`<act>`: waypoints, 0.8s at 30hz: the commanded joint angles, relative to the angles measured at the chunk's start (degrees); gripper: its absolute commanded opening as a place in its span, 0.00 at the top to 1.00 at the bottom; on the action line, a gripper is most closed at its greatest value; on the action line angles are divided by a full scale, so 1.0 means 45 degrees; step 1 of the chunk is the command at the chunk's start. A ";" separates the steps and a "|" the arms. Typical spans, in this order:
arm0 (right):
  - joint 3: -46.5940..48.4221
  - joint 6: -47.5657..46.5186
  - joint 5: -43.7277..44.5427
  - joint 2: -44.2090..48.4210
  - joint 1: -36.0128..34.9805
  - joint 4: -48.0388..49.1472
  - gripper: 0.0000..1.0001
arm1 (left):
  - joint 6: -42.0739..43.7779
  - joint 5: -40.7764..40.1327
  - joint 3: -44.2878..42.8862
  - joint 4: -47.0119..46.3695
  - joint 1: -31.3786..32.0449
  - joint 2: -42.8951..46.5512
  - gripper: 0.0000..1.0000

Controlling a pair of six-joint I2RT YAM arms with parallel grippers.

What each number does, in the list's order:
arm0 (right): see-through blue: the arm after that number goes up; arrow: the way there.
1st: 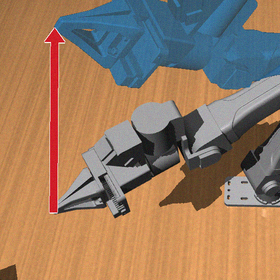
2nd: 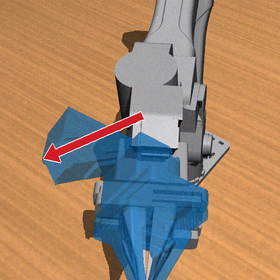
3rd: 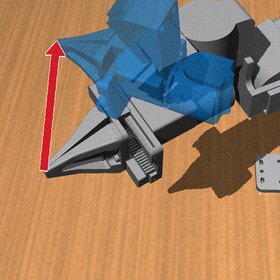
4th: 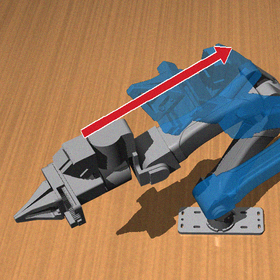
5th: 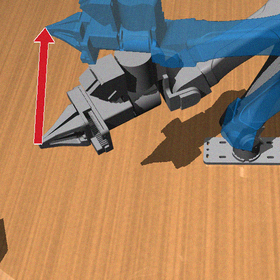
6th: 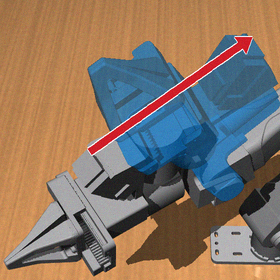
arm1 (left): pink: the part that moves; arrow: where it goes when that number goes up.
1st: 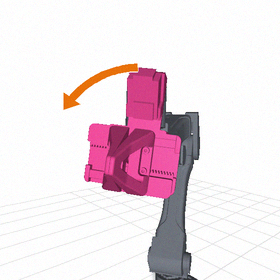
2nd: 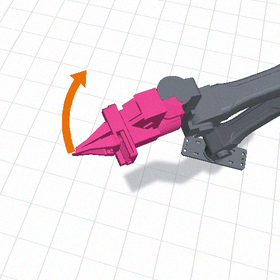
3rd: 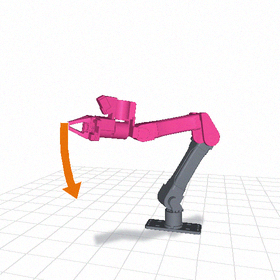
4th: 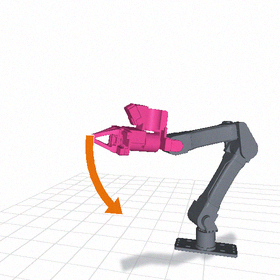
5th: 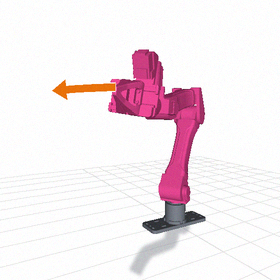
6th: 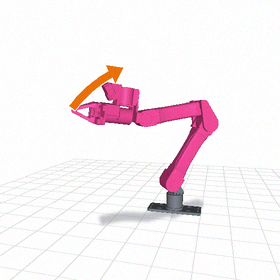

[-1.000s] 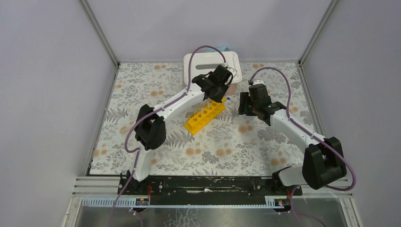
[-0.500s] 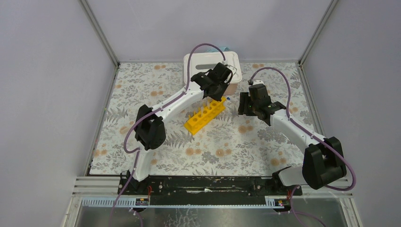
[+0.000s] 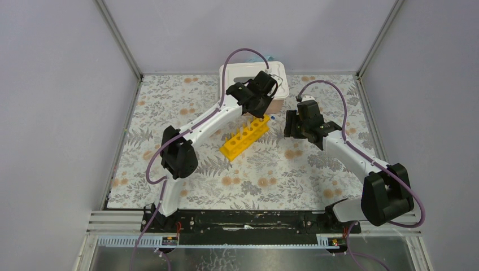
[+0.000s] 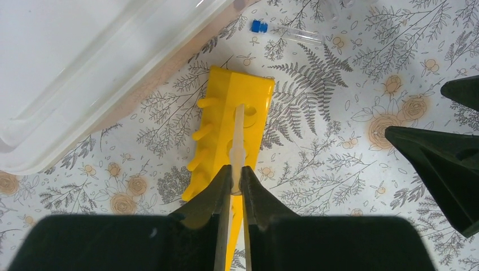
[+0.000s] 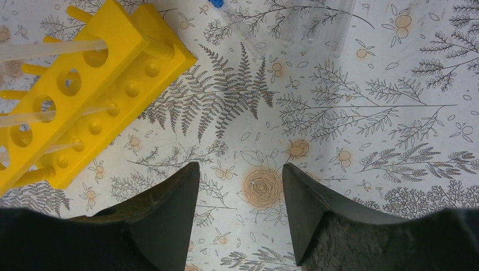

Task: Organize the chemistry lab equipment
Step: Insert the test tube into the slot of the test tube rack.

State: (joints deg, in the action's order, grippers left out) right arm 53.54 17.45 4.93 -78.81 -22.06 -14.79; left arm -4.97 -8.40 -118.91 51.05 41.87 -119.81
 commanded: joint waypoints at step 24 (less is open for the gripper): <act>0.0798 0.0271 -0.0486 -0.0384 0.0040 -0.0116 0.37 | -0.0594 0.0286 -0.1812 0.1767 -0.0372 -0.0658 0.89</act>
State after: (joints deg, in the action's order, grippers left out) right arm 54.28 17.91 3.92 -79.83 -22.06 -15.42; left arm -7.01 -7.46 -123.28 56.88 40.82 -120.84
